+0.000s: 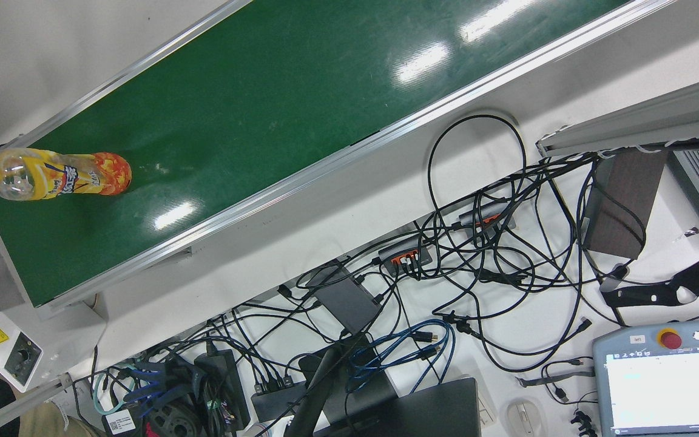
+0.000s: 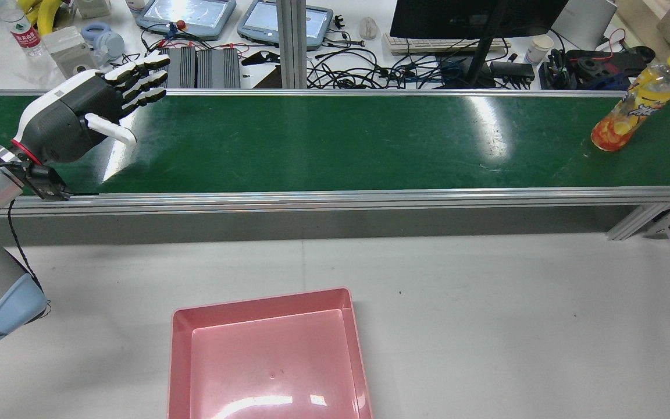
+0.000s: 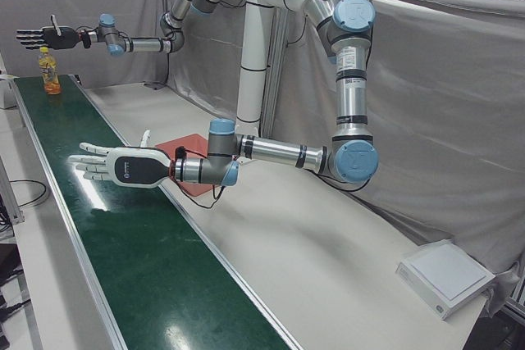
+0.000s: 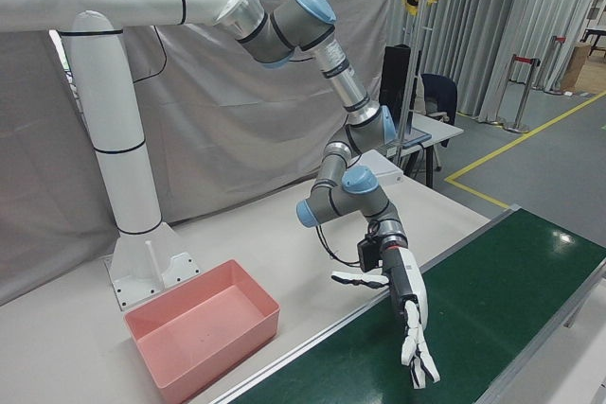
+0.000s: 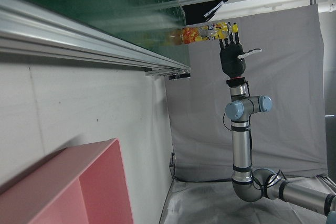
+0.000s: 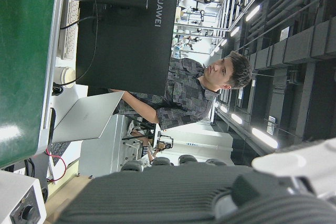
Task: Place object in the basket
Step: 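Raise the open left hand above the belt's near end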
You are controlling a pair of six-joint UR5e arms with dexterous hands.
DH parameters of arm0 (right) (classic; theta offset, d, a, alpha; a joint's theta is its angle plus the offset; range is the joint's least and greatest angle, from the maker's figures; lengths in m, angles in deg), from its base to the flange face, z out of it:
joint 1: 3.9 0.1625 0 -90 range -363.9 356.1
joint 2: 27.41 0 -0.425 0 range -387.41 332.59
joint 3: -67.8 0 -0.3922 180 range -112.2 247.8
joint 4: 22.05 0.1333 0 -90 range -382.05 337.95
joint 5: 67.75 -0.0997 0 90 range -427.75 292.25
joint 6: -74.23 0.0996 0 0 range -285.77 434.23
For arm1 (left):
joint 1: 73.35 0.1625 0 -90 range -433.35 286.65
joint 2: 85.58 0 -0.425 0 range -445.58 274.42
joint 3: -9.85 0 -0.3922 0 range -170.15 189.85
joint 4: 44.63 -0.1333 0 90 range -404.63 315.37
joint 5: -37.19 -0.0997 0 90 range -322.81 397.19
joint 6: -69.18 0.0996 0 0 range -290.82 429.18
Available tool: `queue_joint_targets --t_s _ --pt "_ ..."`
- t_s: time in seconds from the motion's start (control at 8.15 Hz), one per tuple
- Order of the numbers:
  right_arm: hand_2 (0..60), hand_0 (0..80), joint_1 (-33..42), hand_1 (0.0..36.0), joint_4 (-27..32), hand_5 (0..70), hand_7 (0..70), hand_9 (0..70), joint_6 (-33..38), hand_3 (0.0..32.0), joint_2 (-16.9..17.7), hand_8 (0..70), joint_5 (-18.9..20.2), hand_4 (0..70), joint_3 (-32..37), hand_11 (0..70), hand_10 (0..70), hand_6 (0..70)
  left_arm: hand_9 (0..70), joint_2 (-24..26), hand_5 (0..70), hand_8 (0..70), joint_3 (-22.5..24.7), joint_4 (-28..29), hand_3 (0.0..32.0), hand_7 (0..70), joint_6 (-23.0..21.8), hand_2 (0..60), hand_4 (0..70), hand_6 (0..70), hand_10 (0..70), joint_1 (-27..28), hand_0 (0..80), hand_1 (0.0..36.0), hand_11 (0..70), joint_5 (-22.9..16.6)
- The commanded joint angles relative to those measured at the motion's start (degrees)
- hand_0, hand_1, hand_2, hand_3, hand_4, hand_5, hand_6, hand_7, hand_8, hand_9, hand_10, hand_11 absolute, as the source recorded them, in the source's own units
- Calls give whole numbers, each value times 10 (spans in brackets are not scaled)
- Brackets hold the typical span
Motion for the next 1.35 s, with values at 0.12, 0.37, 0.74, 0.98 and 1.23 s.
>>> queue_joint_targets --t_s 0.12,0.37,0.74,0.98,1.23 --pt "0 0 0 0 0 0 0 0 0 0 0 0 0 0 0 0 0 0 76 1 155 71 0 -1 18 3 1 0 131 18 63 2 579 166 112 0" --pt "0 0 0 0 0 0 0 0 0 0 0 0 0 0 0 0 0 0 73 1 155 69 0 -1 26 2 1 0 127 15 61 3 569 139 107 0" --pt "0 0 0 0 0 0 0 0 0 0 0 0 0 0 0 0 0 0 72 0 156 68 0 -1 24 1 1 0 126 14 61 2 557 121 105 0" --pt "0 0 0 0 0 0 0 0 -1 0 0 0 0 0 1 0 0 0 67 2 138 64 1 -2 30 1 0 0 128 13 62 2 565 118 107 0" --pt "0 0 0 0 0 0 0 0 -1 0 0 0 0 0 2 0 0 0 69 2 146 66 0 -2 28 2 0 0 125 12 62 2 557 118 107 0"
